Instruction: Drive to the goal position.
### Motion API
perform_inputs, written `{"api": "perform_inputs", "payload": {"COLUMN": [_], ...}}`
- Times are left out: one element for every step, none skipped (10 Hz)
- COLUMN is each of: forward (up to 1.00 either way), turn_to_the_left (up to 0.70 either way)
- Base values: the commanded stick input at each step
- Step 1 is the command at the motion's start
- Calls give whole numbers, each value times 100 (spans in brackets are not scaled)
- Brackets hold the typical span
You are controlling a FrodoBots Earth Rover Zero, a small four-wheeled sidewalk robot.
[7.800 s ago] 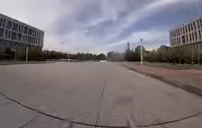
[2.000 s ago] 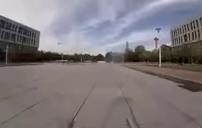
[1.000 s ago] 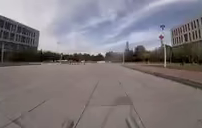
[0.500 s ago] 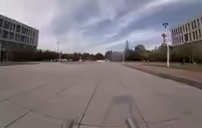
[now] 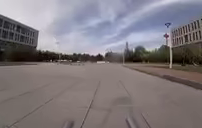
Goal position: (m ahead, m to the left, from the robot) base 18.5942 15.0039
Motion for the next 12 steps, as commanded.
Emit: {"api": "perform_inputs", "payload": {"forward": [100,100,100,100,100,100,100,100,100,100,100,100], "turn_to_the_left": [0,0,0,0,0,0,0,0,14,27,27,27]}}
